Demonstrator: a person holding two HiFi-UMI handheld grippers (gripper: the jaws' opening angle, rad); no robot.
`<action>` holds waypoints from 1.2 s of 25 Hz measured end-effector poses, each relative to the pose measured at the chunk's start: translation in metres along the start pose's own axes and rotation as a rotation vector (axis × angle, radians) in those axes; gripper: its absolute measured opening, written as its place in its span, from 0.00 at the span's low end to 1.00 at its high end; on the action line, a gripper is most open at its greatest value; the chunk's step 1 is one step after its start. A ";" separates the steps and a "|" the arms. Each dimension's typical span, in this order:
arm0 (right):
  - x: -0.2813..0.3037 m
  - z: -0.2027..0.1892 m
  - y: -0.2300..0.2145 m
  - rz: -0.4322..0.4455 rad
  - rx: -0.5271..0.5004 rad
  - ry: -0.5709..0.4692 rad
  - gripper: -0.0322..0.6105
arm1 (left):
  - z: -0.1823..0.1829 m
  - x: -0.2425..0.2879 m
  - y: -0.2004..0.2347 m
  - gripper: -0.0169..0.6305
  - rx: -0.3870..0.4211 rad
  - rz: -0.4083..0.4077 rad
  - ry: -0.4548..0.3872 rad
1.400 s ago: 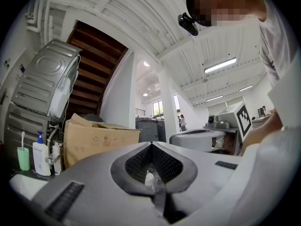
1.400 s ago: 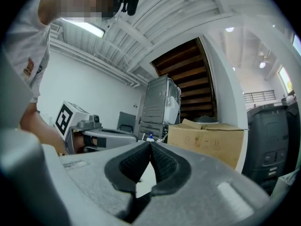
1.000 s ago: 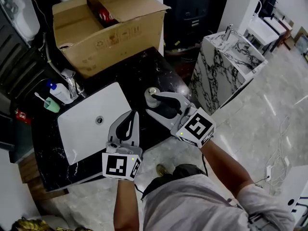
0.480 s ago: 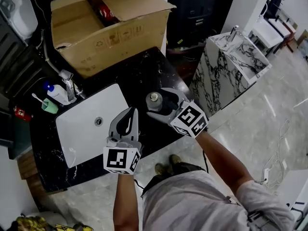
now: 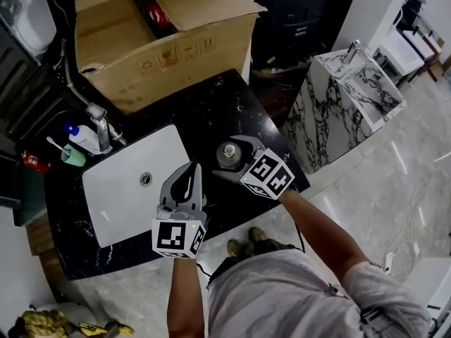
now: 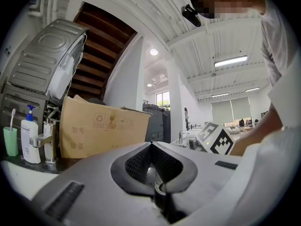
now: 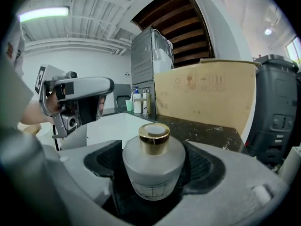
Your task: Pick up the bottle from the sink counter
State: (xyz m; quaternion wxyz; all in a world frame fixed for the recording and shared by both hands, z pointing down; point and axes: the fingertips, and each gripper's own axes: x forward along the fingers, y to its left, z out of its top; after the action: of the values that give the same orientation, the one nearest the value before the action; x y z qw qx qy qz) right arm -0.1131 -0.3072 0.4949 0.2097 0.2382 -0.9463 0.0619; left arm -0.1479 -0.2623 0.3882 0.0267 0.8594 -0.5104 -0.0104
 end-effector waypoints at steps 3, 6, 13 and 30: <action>0.008 -0.005 0.001 0.015 0.000 0.025 0.65 | 0.003 0.000 0.006 0.03 -0.003 0.019 0.005; 0.015 -0.007 0.000 0.018 -0.001 0.043 0.65 | 0.002 -0.001 0.012 0.03 -0.004 0.033 0.003; 0.022 -0.010 -0.003 0.023 0.000 0.071 0.59 | -0.004 -0.001 0.017 0.03 -0.006 0.051 0.006; -0.008 0.032 -0.002 -0.004 -0.045 -0.006 0.58 | 0.018 -0.003 0.005 0.03 0.006 0.049 -0.012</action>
State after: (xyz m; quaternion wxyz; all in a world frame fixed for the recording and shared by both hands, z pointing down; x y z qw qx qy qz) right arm -0.1177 -0.3129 0.4629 0.2124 0.2356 -0.9475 0.0396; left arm -0.1545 -0.2626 0.3707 0.0214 0.8467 -0.5315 -0.0135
